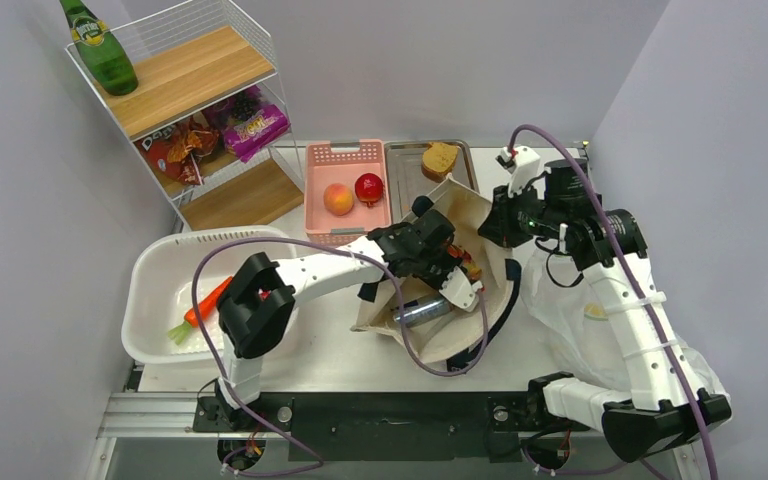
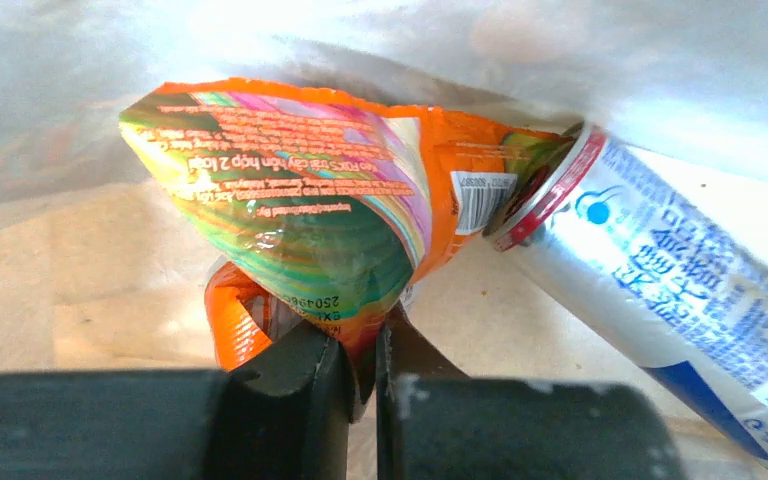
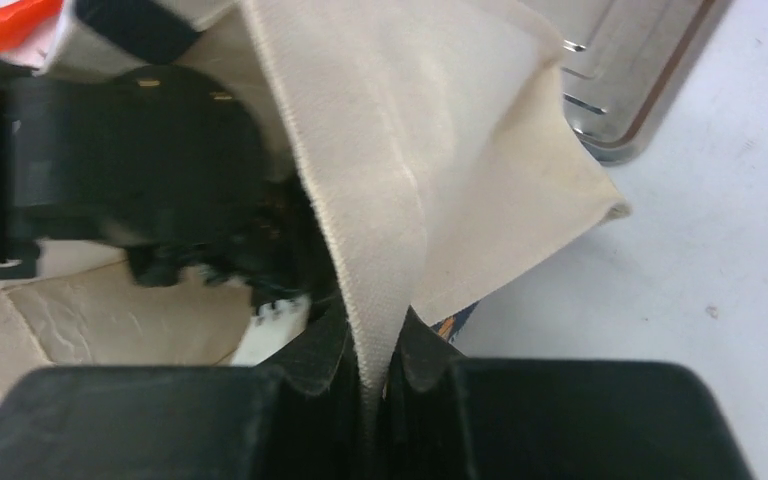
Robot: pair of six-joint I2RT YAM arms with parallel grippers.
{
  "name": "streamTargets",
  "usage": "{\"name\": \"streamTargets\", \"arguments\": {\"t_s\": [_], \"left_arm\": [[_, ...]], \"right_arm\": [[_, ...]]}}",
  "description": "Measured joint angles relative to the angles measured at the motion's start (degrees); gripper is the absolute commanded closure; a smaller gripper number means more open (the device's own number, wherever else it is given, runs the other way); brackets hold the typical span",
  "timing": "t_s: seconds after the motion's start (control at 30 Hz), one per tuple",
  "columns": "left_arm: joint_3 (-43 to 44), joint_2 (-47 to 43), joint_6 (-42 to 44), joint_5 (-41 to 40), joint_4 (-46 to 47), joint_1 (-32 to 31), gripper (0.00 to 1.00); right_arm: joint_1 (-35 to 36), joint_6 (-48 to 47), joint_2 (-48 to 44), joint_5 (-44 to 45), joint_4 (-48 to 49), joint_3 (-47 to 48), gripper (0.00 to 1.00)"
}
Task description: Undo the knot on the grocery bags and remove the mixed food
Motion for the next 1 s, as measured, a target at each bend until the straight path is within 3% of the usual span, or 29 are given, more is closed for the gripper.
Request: {"name": "streamTargets", "arguments": {"t_s": [0.23, 0.4, 0.47, 0.57, 0.67, 0.8, 1.0], "left_arm": [[-1.4, -6.9, -7.6, 4.7, -0.3, 0.1, 1.0], [-1.4, -14.6, -17.8, 9.1, 2.3, 0.5, 1.0], [-0.6, -16.7, -22.9, 10.6, 4.0, 0.5, 1.0], [3.2, -17.4, -31.4, 11.9, 6.4, 0.7, 1.0], [7.0, -17.4, -38.9, 11.7, 7.2, 1.5, 1.0], [11.9, -17.3, -48.2, 10.3, 7.3, 3.9, 1.0], [13.7, -17.3, -53.9, 5.7, 7.3, 7.0, 1.0]], "right_arm": [[-10.6, -2.4, 3.3, -1.8, -1.2, 0.3, 1.0], [-18.3, -6.6, 7.2, -1.0, -3.0, 0.4, 1.0], [-20.3, -8.3, 8.5, -0.8, -3.5, 0.4, 0.9], [-22.2, -10.5, 10.4, -0.3, -4.9, 0.4, 0.51], [-23.4, -12.0, 11.2, -0.3, -6.1, 1.7, 0.3], [-25.3, -12.9, 10.7, -3.0, -7.4, 6.6, 0.21], [-25.3, -12.9, 5.2, -12.0, -7.6, 13.9, 0.18]]}}
